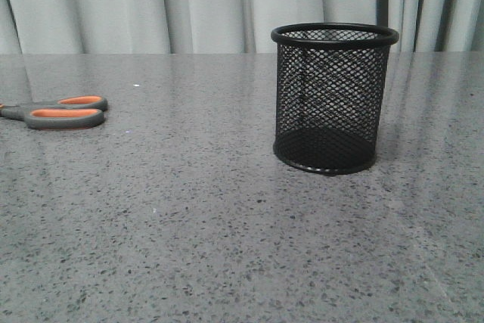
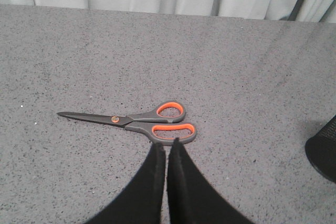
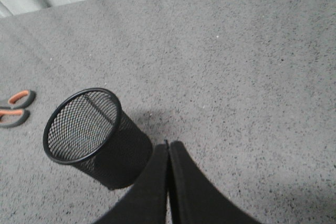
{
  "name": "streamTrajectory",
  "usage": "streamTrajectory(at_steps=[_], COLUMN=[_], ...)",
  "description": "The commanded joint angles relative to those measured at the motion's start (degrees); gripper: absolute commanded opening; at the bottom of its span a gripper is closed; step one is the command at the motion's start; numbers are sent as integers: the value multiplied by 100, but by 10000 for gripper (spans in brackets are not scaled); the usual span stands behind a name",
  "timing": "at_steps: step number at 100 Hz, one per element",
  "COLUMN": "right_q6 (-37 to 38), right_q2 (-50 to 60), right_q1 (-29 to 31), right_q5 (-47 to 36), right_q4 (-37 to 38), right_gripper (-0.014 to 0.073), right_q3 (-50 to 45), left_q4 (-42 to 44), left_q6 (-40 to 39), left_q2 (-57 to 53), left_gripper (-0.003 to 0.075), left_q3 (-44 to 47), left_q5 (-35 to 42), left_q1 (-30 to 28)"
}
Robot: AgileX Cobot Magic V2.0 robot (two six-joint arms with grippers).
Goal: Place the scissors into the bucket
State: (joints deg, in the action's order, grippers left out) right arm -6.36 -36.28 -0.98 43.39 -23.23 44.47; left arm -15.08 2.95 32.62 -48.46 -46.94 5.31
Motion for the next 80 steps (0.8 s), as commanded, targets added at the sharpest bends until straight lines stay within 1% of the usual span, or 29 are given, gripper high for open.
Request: streamTrajectory(at_steps=[1,9,16,23,33,40,43,50,55,61,71,80], right_q6=[-109,-164,-204,-213,-252,-257,-257,-257,-257,-257,-257,-266], right_q2=[-133,-214,-310,-423,-563,-608,-622,-657,-662,-662,-662,-662], right_q1=[3,3,3,3,3,3,3,3,3,3,3,3], right_q5=[-79,126,370,626,869,961,986,1041,1050,1050,1050,1050], right_q4=[-14,-14,-14,-24,-25,-35,-35,-35,-35,-35,-35,-35], right_gripper=[-45,-16,38,120,276,363,385,397,395,395,395,395], right_q3=[325,450,583,703,817,858,868,903,913,913,913,913], left_q4=[-105,-160,-267,-362,-490,-620,-661,-764,-804,-869,-1014,-990], left_q6=[275,448,529,529,538,707,747,823,832,861,1233,1436], left_q2=[79,79,79,79,79,79,79,79,79,79,107,328], left_gripper=[-19,-14,24,75,155,240,293,409,459,463,434,420], left_q3=[-221,-221,-221,-221,-221,-221,-221,-221,-221,-222,-232,-385], left_q5=[209,109,32,-38,-133,-234,-289,-383,-423,-423,-435,-714], left_q1=[-23,-23,-23,-23,-23,-23,-23,-23,-23,-23,-23,-23])
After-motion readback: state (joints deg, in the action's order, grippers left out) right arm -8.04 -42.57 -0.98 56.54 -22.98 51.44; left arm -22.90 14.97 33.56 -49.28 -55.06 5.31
